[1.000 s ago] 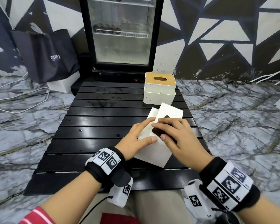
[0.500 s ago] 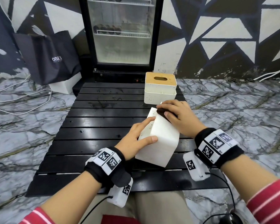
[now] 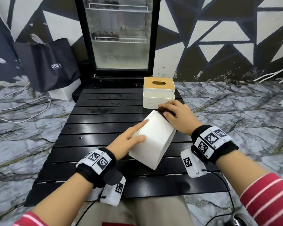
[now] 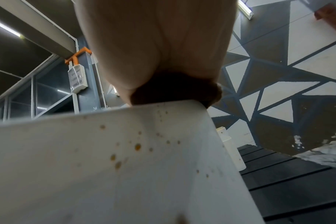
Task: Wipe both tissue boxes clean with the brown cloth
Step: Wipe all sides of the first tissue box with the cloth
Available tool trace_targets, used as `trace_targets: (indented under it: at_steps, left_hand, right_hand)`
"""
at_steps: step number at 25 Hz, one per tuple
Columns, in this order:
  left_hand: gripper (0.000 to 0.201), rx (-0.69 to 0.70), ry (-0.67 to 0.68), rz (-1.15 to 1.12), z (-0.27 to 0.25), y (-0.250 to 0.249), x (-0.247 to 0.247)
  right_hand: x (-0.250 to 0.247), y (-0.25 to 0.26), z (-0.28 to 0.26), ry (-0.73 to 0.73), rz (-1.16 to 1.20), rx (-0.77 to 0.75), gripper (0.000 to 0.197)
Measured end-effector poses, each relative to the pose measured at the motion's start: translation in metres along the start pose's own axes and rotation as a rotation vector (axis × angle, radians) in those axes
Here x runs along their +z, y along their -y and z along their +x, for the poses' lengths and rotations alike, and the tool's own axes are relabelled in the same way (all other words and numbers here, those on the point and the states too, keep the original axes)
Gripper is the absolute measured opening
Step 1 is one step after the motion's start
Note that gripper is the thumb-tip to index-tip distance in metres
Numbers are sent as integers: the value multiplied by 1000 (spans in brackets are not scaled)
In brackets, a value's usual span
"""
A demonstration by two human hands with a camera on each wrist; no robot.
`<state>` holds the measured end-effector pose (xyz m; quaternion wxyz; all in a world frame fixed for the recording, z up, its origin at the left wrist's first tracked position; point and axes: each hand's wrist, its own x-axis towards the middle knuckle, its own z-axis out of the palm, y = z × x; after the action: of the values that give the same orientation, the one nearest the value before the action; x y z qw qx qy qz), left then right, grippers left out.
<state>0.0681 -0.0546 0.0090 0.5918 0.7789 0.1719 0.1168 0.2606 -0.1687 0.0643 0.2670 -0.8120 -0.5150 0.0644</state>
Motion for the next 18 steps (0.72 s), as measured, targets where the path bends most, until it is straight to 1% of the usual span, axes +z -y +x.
trace_targets:
  at_steps: [2, 4, 5, 6, 7, 9, 10, 11, 12, 14, 18]
  left_hand:
    - [49, -7, -89, 20, -1, -1, -9]
    - [45, -8, -223, 75, -2, -6, -14]
    - [46, 8, -279, 125, -4, -11, -14]
    - [52, 29, -306, 189, -4, -17, -11]
    - [63, 35, -303, 262, -4, -23, -6]
    - [90, -13, -272, 387, -2, -30, 6]
    - [99, -51, -273, 420, 0, -31, 11]
    - [103, -74, -284, 433, 2, -31, 14]
    - [102, -78, -297, 436, 3, -29, 14]
    - [94, -62, -303, 442, 5, -26, 13]
    - [90, -38, -297, 447, 6, -27, 11]
  right_hand:
    - [0, -2, -6, -14, 12, 41, 37]
    - [2, -2, -16, -59, 53, 64, 37]
    - [4, -1, -22, -89, 79, 68, 37]
    - [6, 0, -28, -121, 94, 66, 37]
    - [8, 3, -33, -152, 93, 58, 36]
    - [11, 10, -43, -194, 82, 40, 36]
    - [12, 13, -48, -199, 82, 33, 36]
    - [12, 15, -54, -195, 86, 32, 36]
    - [13, 16, -59, -186, 92, 32, 36]
    - [12, 17, -63, -178, 91, 23, 36]
    - [8, 14, -44, -142, 87, 2, 34]
